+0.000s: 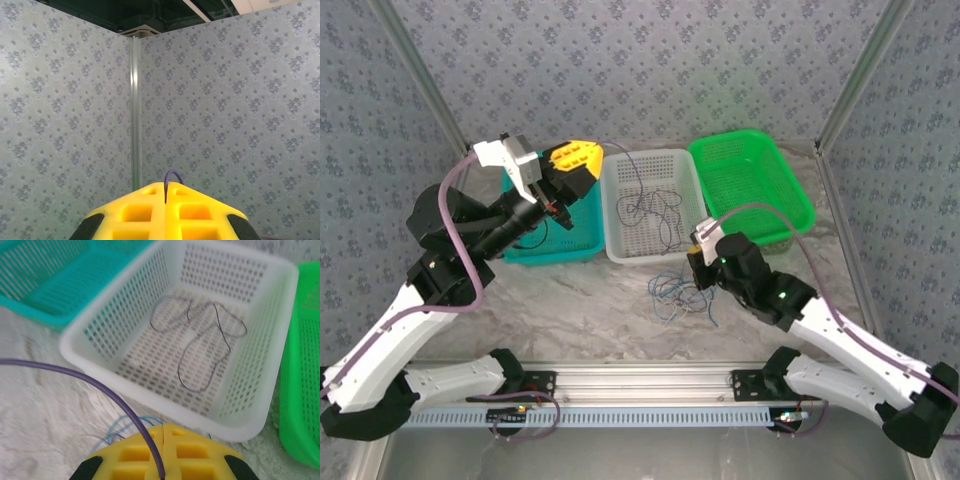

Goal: Untangle the cables

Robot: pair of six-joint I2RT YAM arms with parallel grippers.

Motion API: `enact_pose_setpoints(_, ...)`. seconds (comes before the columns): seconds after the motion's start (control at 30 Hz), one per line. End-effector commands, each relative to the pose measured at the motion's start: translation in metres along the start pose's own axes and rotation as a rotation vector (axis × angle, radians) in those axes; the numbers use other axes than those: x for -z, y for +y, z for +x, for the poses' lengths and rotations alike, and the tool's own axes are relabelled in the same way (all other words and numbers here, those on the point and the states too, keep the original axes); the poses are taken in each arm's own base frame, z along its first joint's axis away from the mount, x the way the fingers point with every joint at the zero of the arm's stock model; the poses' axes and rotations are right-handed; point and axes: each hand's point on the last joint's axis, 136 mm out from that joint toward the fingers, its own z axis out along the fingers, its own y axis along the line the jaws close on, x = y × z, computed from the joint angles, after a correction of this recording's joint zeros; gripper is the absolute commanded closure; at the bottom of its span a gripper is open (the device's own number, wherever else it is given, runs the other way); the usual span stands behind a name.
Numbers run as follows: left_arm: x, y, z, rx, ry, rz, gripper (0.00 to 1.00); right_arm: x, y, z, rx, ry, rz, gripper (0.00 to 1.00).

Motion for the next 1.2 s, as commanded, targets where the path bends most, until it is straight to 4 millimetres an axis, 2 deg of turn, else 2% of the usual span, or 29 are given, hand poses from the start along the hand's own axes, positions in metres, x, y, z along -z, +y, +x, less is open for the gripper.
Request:
enact_pose_setpoints(0.0, 0.006, 0.014, -0.003, -0.035, -0.007, -0.075, 1.0, 0.035, 0.009, -0.029, -0.039, -0.018, -0.076, 0.97)
enact_pose_setpoints(0.07, 0.008, 0.019, 0.0, -0.036, 0.001, -0.095, 1.0, 0.048, 0.014, -0.045, -0.042, -0.024, -0.111, 0.97)
enact_pose_setpoints(0.2, 0.011, 0.026, 0.008, -0.034, 0.016, -0.122, 1.0, 0.065, 0.024, -0.064, -0.047, 0.006, -0.169, 0.98)
enact_pose_setpoints(0.23, 0.012, 0.028, 0.01, -0.035, 0.021, -0.13, 1.0, 0.075, 0.025, -0.08, -0.053, -0.034, -0.179, 0.98)
enact_pose_setpoints(0.33, 0.013, 0.034, 0.015, -0.042, 0.033, -0.159, 1.0, 0.086, 0.024, -0.104, -0.063, -0.101, -0.181, 0.98)
enact_pose_setpoints(0.47, 0.014, 0.04, 0.027, -0.043, 0.067, -0.179, 1.0, 0.097, 0.021, -0.126, -0.057, -0.161, -0.173, 0.97)
enact_pose_setpoints(0.63, 0.017, 0.044, 0.041, -0.038, 0.097, -0.193, 1.0, 0.089, 0.005, -0.118, -0.05, -0.118, -0.067, 0.98)
enact_pose_setpoints(0.83, 0.018, 0.054, 0.047, -0.062, 0.106, -0.234, 1.0, 0.095, 0.002, -0.136, -0.047, -0.172, -0.059, 0.97)
enact_pose_setpoints(0.9, 0.018, 0.057, 0.053, -0.059, 0.124, -0.24, 1.0, 0.093, -0.007, -0.139, -0.042, -0.172, -0.005, 0.97)
enact_pose_setpoints(0.97, 0.018, 0.058, 0.06, -0.055, 0.139, -0.244, 0.99, 0.085, -0.01, -0.135, -0.039, -0.149, 0.02, 0.98)
enact_pose_setpoints(1.07, 0.019, 0.06, 0.073, -0.039, 0.158, -0.25, 0.97, 0.072, -0.004, -0.127, -0.014, -0.098, 0.005, 0.98)
enact_pose_setpoints(1.17, 0.02, 0.065, 0.085, -0.016, 0.175, -0.269, 0.92, 0.064, -0.006, -0.123, -0.006, -0.079, 0.026, 0.99)
